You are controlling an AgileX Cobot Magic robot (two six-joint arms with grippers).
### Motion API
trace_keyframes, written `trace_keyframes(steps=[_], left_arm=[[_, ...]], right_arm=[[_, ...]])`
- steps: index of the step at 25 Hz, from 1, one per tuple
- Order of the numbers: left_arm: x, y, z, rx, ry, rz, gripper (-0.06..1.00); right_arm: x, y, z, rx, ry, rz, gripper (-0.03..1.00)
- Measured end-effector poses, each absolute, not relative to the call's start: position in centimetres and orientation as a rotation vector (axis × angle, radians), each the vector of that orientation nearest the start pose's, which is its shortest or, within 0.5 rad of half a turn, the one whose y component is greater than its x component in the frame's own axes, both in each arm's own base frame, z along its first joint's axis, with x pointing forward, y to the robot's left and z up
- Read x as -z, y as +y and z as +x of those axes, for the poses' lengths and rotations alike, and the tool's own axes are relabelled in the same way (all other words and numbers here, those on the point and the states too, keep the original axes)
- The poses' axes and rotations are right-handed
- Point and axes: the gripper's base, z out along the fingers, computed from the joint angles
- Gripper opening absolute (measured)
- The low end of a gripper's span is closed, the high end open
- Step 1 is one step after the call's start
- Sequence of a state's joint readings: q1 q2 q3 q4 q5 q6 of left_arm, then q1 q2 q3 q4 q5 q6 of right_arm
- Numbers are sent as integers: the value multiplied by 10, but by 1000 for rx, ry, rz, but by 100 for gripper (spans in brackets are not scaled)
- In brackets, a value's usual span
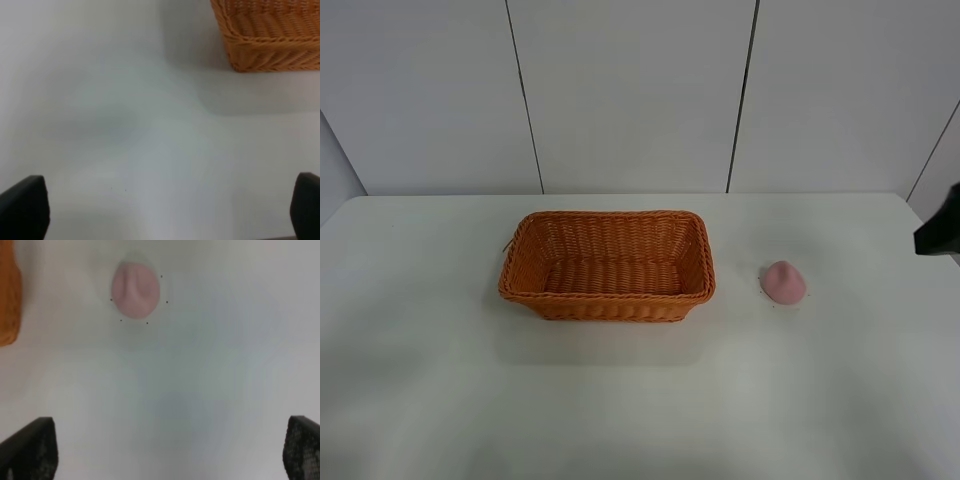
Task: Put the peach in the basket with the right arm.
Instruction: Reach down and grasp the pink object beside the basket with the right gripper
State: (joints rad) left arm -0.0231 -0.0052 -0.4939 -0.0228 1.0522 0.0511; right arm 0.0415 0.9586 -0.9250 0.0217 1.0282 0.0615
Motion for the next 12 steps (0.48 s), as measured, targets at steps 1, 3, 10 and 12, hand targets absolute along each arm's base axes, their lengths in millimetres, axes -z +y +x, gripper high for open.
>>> trace_keyframes(steps=[1,3,10,12], left_arm=[[-276,-2,-5,10,2035,76,99],[-276,-2,-5,10,2035,76,99],[-276,-2,-5,10,2035,76,99],[-276,-2,-5,10,2035,76,99]], right_arm=[[-336,10,184,-70,2571,34,70],[-328,11,218,-69,2649,37,70],[-293,16,319,-58,2824,21,70],[-279,17,343,-54,2867,7,70]])
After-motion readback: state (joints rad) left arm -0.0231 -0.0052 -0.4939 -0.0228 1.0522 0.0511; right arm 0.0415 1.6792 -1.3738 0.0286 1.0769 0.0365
